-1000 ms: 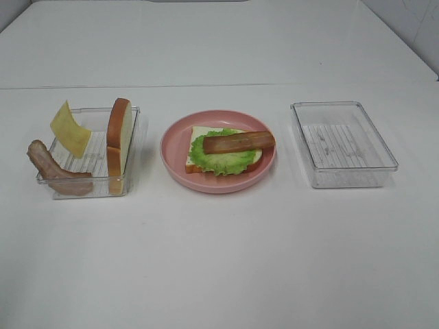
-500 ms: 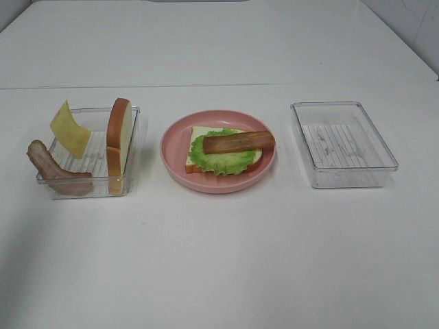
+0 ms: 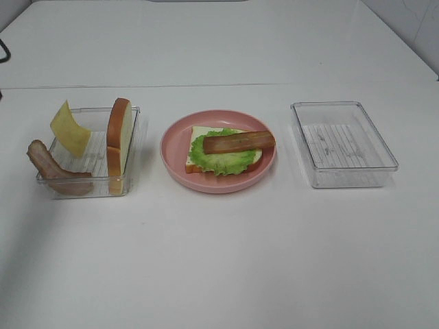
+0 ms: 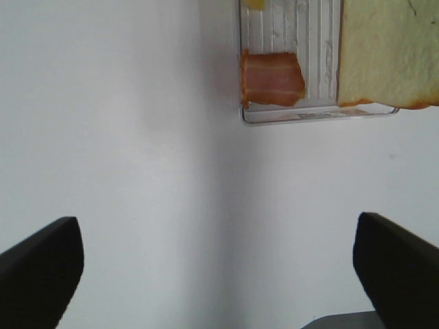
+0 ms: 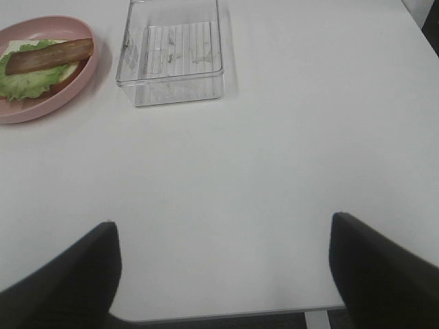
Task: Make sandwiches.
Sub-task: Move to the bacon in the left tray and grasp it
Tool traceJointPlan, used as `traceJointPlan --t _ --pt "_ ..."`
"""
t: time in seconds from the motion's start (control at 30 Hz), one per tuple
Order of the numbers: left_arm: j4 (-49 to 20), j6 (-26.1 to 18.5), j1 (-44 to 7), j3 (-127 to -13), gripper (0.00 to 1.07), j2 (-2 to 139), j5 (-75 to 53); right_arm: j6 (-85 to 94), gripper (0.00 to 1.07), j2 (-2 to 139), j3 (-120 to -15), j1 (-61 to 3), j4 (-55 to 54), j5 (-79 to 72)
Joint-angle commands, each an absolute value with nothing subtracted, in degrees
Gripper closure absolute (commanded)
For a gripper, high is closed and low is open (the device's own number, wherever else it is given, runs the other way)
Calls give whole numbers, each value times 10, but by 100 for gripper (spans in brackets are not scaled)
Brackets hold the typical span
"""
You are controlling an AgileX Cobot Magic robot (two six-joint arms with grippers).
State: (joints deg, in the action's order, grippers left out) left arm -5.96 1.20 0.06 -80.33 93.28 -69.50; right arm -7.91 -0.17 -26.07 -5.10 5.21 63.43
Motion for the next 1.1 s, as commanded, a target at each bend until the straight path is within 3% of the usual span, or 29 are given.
traceJointPlan --t 0.03,0.4,1.1 --pt "-52 30 -17 -807 7 953 -749 -79 27 -21 -260 -53 51 631" --pt "-7 77 -67 -867 7 1050 -718 -79 27 -21 -260 -53 51 631" --pt "11 69 -65 -896 9 1162 -666 -79 27 -21 -260 -53 51 631"
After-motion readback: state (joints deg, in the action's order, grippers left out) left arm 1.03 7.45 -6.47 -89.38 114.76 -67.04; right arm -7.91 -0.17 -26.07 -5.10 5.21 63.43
